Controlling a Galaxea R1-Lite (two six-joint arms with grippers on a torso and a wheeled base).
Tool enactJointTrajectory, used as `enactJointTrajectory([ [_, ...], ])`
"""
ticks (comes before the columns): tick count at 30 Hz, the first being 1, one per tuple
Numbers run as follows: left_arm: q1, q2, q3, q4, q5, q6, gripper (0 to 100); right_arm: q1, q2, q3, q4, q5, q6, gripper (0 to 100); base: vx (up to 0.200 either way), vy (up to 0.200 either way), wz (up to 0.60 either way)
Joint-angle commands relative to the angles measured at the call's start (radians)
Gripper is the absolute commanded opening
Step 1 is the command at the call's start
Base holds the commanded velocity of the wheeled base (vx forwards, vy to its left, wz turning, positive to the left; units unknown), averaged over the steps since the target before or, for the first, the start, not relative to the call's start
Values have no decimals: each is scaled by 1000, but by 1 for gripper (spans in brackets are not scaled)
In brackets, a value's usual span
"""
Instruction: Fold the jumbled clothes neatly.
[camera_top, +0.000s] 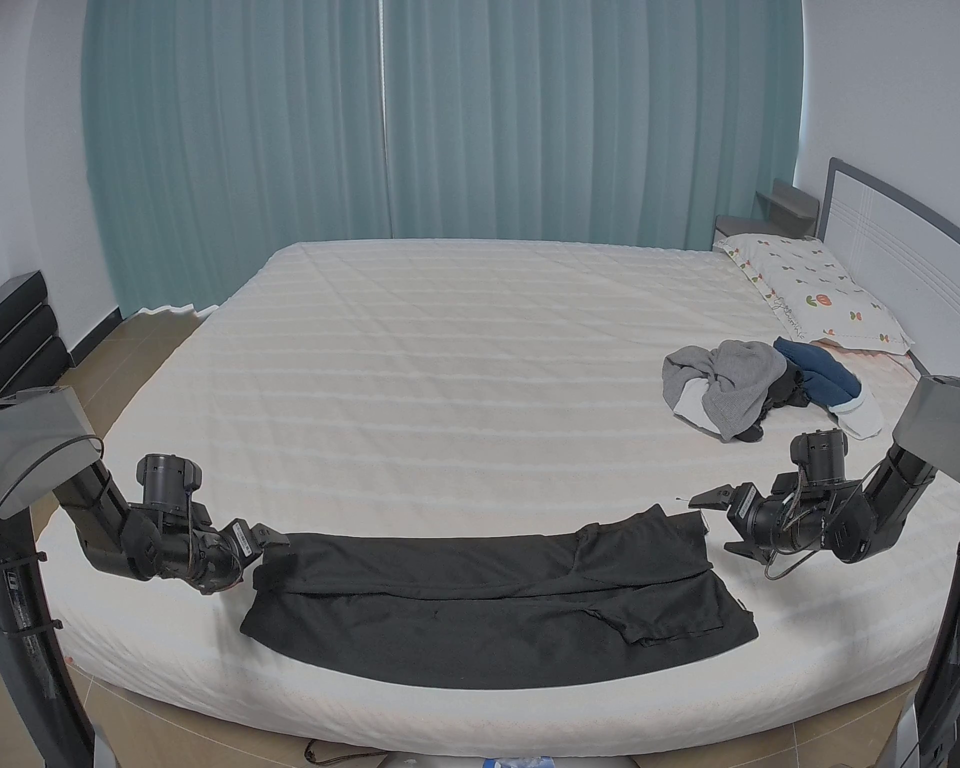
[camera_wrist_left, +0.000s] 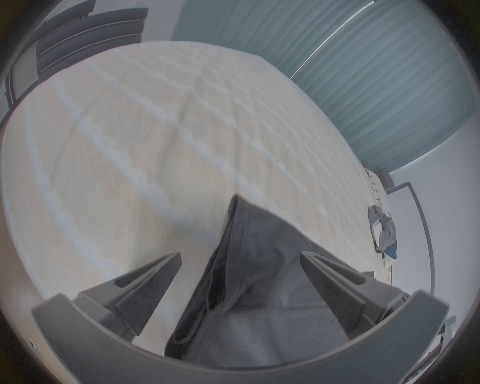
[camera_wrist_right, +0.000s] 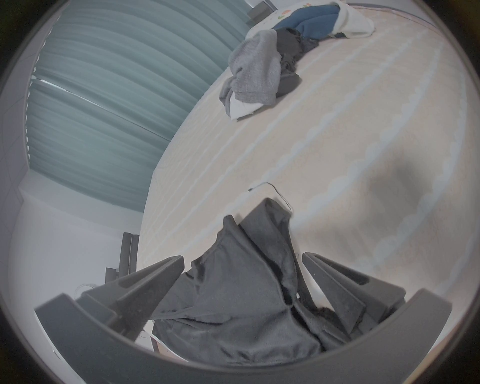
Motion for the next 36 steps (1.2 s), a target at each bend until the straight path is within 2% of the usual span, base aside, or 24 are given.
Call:
enactJointTrajectory([
  [1, -26, -39, 83, -20, 6, -7, 100, 7, -13, 35, -1, 0, 31, 100, 0, 0, 0],
  [4, -45, -49, 86, -27, 11, -31, 100, 10, -22, 37, -1, 0, 40, 100, 0, 0, 0],
  [7, -71, -47, 74, -33, 23, -102, 100, 9, -22, 46, -2, 0, 42, 100, 0, 0, 0],
  [10, -77, -35, 62, -56, 61, -123, 100, 7, -28, 52, -2, 0, 42, 100, 0, 0, 0],
  [11, -77, -33, 65, -72, 78, -125, 0, 9, -36, 55, -2, 0, 43, 100, 0, 0, 0],
  [16, -78, -35, 85, -98, 113, -120, 0, 19, -79, 84, 7, -9, 40, 100, 0, 0, 0],
  [20, -78, -43, 79, -101, 193, -120, 0, 38, -128, 94, 41, -45, 48, 100, 0, 0, 0],
  [22, -78, -46, 80, -101, 204, -119, 0, 53, -139, 92, 73, -52, 49, 100, 0, 0, 0],
  [36, -69, -122, 80, -106, 199, -128, 0, 101, -145, 97, 126, -60, 52, 100, 0, 0, 0],
])
